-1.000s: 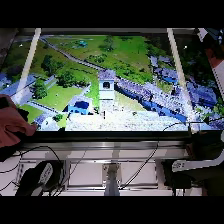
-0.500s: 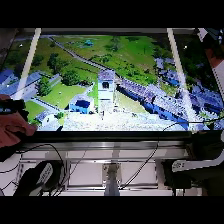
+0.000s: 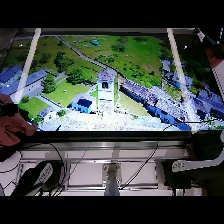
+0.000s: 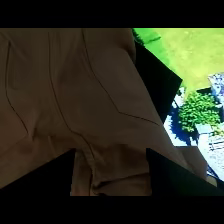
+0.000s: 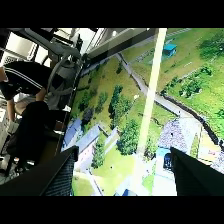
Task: Fold the clothes and pants, and hang the long-sleeved shirts on hangers.
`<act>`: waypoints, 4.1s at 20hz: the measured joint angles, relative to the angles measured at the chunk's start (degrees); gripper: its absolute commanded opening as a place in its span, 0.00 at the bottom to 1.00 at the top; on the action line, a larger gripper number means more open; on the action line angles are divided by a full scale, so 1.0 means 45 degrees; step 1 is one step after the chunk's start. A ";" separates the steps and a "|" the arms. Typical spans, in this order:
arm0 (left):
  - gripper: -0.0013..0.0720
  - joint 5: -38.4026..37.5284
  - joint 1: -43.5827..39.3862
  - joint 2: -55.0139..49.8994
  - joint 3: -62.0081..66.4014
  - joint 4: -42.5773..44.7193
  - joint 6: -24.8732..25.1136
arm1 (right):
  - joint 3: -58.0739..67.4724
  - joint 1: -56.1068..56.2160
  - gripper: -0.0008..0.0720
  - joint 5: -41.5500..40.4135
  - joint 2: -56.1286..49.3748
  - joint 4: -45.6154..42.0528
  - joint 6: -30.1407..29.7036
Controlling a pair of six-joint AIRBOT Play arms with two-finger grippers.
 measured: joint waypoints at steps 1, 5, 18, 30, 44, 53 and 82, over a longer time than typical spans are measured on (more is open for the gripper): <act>0.70 0.0083 0.0000 -0.0034 0.0000 0.0228 -0.0034 | 0.0000 0.0131 0.90 0.0010 0.0000 -0.0107 0.0000; 0.70 0.0170 0.0000 -0.0403 0.0000 0.1831 -0.0131 | -0.0073 0.0928 0.95 0.0063 0.0000 -0.1001 0.0000; 0.68 0.0102 0.1307 -0.2215 0.0000 0.3235 -0.1336 | -0.0306 0.2385 0.95 0.0034 -0.0044 -0.2769 0.0005; 0.26 0.1127 0.1656 -0.3405 0.0000 0.1608 -0.1909 | -0.0306 0.2409 0.94 0.0112 -0.0039 -0.2822 0.0005; 0.03 0.3259 0.1666 -0.2361 0.0000 -0.3220 -0.1093 | -0.0306 0.2409 0.94 0.0311 -0.0044 -0.2817 0.0000; 0.03 0.3453 0.1073 0.0083 0.0000 -1.4309 0.5270 | -0.0306 0.2409 0.93 0.0029 -0.0044 -0.2822 0.0000; 0.03 1.0666 -0.9607 -0.4745 0.2093 -1.7442 0.7388 | -0.0612 0.2395 0.02 -0.1345 -0.0039 -0.4061 -0.0185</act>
